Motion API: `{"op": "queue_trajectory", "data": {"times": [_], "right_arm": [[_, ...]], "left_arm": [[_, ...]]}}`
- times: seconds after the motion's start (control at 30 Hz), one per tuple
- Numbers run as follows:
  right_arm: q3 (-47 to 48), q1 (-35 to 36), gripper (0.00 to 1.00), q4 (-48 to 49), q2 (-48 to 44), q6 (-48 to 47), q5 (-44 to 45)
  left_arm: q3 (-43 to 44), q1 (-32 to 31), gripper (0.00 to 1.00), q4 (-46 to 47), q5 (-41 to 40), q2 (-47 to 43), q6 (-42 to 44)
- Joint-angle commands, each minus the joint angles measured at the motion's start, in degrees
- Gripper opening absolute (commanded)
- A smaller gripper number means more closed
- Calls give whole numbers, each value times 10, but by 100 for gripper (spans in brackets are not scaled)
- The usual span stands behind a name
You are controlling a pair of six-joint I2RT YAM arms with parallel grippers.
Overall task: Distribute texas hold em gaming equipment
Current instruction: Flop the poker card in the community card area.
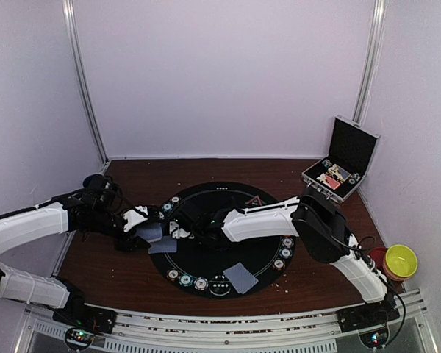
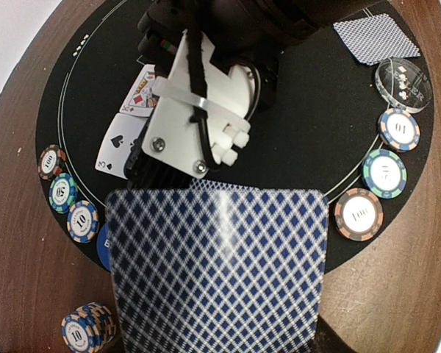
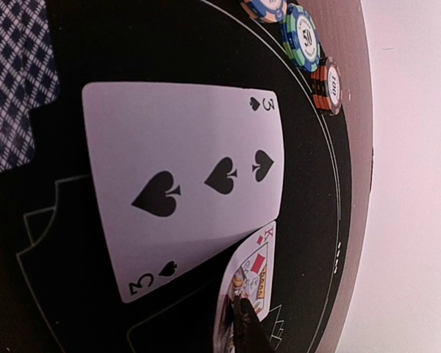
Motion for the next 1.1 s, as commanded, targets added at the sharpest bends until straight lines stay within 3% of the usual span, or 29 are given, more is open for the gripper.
{"op": "queue_trajectory", "data": {"times": [0.0,0.2,0.6,1.07], "right_arm": [[-3,-1,13,0,2,1,-9],[-20,1,29,1,-13,5,-16],[-47,10,46,-14,-37,14,-13],[-64,27,54,-28,-60,27,-26]], "left_arm": [[-2,-1,53,21,8,-10,-2],[-2,-1,53,21,8,-11,-3],[-1,-1,53,20,8,-12,-3],[-1,-1,53,19,8,-13,-3]]}}
